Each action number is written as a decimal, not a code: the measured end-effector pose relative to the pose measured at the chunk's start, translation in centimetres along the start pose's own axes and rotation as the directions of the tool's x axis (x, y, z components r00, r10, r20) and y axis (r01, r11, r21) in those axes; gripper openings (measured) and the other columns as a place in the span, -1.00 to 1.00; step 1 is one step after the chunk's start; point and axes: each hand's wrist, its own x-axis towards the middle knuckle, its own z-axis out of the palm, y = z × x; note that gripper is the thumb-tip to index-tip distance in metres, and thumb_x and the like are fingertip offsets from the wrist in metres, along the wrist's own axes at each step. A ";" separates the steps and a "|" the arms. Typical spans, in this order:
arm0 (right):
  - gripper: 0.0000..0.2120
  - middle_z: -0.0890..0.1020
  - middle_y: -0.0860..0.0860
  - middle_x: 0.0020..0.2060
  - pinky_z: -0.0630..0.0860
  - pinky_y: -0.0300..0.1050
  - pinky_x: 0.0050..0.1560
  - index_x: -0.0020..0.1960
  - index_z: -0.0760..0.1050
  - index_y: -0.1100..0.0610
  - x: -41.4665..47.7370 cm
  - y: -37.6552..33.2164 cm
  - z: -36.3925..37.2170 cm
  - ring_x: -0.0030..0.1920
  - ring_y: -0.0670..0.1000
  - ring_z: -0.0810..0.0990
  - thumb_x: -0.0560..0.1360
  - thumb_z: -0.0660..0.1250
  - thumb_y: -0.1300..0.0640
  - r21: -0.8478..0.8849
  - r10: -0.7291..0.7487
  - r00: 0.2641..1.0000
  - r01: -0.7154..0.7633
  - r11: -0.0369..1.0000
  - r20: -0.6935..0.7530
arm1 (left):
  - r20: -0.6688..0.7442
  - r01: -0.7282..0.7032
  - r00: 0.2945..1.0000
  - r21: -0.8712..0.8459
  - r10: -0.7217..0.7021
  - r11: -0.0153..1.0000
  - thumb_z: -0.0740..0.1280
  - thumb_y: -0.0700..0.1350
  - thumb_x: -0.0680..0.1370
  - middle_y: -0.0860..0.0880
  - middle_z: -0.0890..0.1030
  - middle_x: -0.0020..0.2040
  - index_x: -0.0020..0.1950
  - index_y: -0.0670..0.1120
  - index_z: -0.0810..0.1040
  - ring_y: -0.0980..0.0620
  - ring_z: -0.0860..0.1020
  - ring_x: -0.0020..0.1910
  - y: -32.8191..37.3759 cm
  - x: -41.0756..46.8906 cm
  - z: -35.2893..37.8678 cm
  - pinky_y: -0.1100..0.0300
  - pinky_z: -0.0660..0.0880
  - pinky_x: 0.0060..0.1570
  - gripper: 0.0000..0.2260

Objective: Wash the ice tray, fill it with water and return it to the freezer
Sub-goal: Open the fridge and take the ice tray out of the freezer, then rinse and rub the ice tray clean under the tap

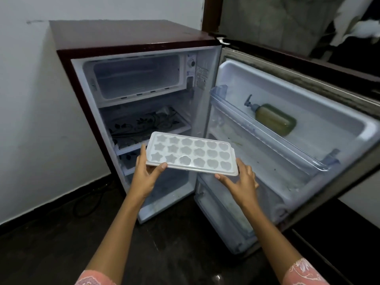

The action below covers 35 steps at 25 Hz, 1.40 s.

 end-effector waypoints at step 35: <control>-0.27 0.40 -0.01 0.24 0.04 0.06 0.34 0.40 0.29 -0.03 -28.8 23.2 -34.8 0.33 0.02 0.25 0.31 0.50 -0.03 0.289 0.515 0.485 -0.466 0.836 -0.706 | 0.899 0.164 0.423 -0.197 0.111 0.967 0.48 -0.04 0.32 0.07 0.52 0.25 0.44 0.08 0.17 0.11 0.52 0.21 6.4 -23.0 43.4 0.30 0.51 0.05 -0.23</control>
